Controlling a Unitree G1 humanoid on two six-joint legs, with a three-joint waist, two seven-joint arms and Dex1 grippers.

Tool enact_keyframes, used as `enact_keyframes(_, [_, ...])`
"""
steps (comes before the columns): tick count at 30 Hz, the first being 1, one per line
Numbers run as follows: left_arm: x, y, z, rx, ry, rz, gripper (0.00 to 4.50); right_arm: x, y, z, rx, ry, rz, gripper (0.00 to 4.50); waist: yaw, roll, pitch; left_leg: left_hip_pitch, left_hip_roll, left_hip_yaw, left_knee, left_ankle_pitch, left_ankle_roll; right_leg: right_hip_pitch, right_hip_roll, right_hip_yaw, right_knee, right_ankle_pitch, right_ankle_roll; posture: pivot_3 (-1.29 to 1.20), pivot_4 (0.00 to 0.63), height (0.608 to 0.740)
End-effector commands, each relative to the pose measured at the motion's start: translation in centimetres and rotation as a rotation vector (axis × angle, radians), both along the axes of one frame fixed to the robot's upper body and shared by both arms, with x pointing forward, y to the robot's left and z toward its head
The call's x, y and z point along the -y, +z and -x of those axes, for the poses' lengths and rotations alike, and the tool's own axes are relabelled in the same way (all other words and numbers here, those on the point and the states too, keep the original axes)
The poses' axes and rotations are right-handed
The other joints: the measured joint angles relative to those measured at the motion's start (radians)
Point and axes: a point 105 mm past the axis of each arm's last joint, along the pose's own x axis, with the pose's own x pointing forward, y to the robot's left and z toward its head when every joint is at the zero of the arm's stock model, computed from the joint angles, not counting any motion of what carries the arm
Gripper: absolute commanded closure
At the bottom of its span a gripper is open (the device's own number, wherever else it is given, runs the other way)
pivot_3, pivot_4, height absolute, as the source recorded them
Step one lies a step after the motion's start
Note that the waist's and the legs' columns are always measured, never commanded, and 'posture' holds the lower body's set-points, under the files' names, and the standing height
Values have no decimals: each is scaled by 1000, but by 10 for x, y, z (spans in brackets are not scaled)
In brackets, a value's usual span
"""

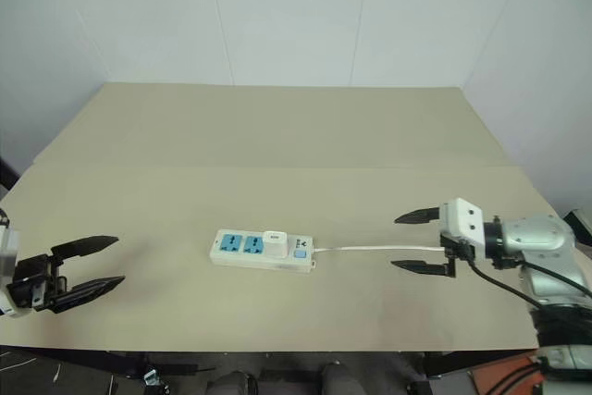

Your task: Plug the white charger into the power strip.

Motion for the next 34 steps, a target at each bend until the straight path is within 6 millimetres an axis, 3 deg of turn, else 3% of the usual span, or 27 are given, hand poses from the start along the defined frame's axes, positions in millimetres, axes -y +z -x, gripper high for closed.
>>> enact_keyframes(1, [3, 13, -5, 47, 5, -19, 0, 2, 17, 6, 49, -22, -6, 48, 0, 0, 0, 0, 0, 0, 0, 0, 0, 0, 0, 0, 0, 0, 0, 0, 150, 740])
enact_keyframes(18, [14, 15, -31, 59, 31, 19, 0, 11, 22, 19, -6, -80, 12, 48, -2, -1, 1, -6, 0, 1, 0, 0, 0, -7, 1, 0, 1, 4, 7, 0, 150, 740])
enact_keyframes(29, [16, 15, -35, 75, 45, 29, 0, 10, 21, 29, -95, -30, 17, 48, -1, -1, 1, -6, 0, 1, 0, 0, 0, -7, 1, 1, 1, 4, 7, 0, 150, 740])
enact_keyframes(34, [18, 15, -35, 77, 36, 20, 0, 10, 22, 23, -11, -61, 23, 48, -1, -1, 1, -6, 0, 1, 0, 0, 0, -6, 1, 1, 1, 5, 7, 0, 150, 740])
